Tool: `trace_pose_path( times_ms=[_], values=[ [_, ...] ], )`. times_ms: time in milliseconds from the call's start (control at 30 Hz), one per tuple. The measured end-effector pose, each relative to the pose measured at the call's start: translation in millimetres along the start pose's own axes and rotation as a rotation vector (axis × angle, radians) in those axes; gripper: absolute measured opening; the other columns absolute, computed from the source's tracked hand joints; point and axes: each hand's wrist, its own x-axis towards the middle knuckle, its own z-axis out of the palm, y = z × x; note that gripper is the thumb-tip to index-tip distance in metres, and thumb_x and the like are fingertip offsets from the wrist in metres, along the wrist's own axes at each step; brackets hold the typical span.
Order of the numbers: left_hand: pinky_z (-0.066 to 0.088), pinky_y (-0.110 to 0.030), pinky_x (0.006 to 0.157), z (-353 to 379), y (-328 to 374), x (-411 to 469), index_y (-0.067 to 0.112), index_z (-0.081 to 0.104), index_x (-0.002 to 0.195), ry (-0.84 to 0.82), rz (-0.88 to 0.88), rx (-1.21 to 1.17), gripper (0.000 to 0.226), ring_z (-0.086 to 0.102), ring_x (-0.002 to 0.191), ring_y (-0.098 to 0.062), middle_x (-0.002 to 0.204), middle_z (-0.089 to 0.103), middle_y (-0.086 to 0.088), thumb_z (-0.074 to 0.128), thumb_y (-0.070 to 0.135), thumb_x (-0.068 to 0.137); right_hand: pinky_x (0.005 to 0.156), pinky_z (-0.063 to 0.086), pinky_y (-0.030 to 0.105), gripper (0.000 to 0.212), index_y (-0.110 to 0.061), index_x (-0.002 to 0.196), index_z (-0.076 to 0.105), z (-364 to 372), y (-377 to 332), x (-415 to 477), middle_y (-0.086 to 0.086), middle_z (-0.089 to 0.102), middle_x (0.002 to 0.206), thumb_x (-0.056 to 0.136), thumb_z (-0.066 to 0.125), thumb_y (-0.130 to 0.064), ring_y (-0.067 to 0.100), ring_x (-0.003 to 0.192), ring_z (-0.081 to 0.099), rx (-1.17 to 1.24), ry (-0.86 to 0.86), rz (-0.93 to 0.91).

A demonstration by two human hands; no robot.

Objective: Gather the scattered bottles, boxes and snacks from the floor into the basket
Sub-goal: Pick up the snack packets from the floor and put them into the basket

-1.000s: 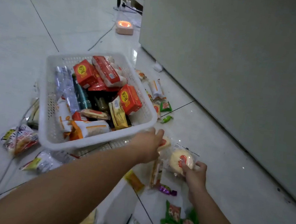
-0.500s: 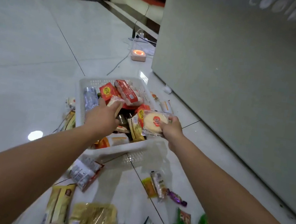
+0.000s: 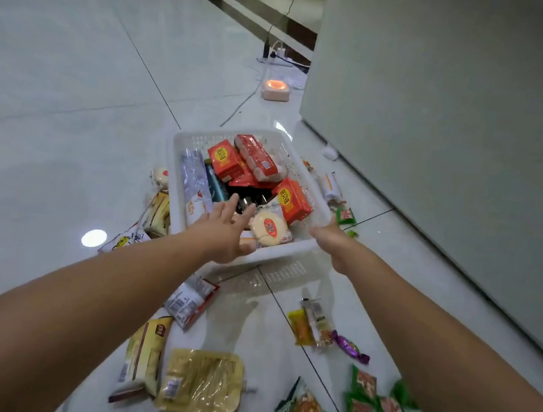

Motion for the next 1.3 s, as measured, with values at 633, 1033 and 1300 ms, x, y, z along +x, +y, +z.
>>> trace_pose_path(
  times_ms=[633,1033,1300],
  values=[
    [-0.009,-0.046,0.118,103.1,167.0,16.4,0.03,-0.019,0.149,-0.096,0.605,0.413,0.09,-0.026,0.142,-0.028,0.154,-0.031,-0.009,0.042,0.062,0.09,0.118,0.013,0.042,0.073,-0.038,0.149,0.011,-94.9,285.1,-91.6,0.005,0.006,0.16,0.088,0.045,-0.06,0.027,0.146,0.01,-0.425,0.218,0.23],
    [-0.006,-0.052,0.116,131.9,128.5,26.6,0.031,-0.02,0.148,-0.231,0.489,0.372,0.101,-0.022,0.143,-0.031,0.156,-0.028,-0.005,0.052,0.062,0.084,0.113,-0.005,0.058,0.124,-0.049,0.142,-0.016,-50.7,288.1,-97.0,0.002,-0.035,0.152,0.058,0.073,-0.067,0.029,0.143,-0.023,-0.483,0.075,0.067],
    [-0.008,-0.05,0.116,140.4,106.1,25.1,0.032,-0.024,0.146,-0.249,0.43,0.365,0.098,-0.022,0.143,-0.031,0.155,-0.029,-0.007,0.048,0.062,0.087,0.11,-0.014,0.059,0.131,-0.055,0.13,-0.031,-20.7,279.4,-85.6,-0.005,-0.049,0.142,0.051,0.073,-0.072,0.024,0.136,-0.037,-0.654,0.033,-0.095]
  ],
)
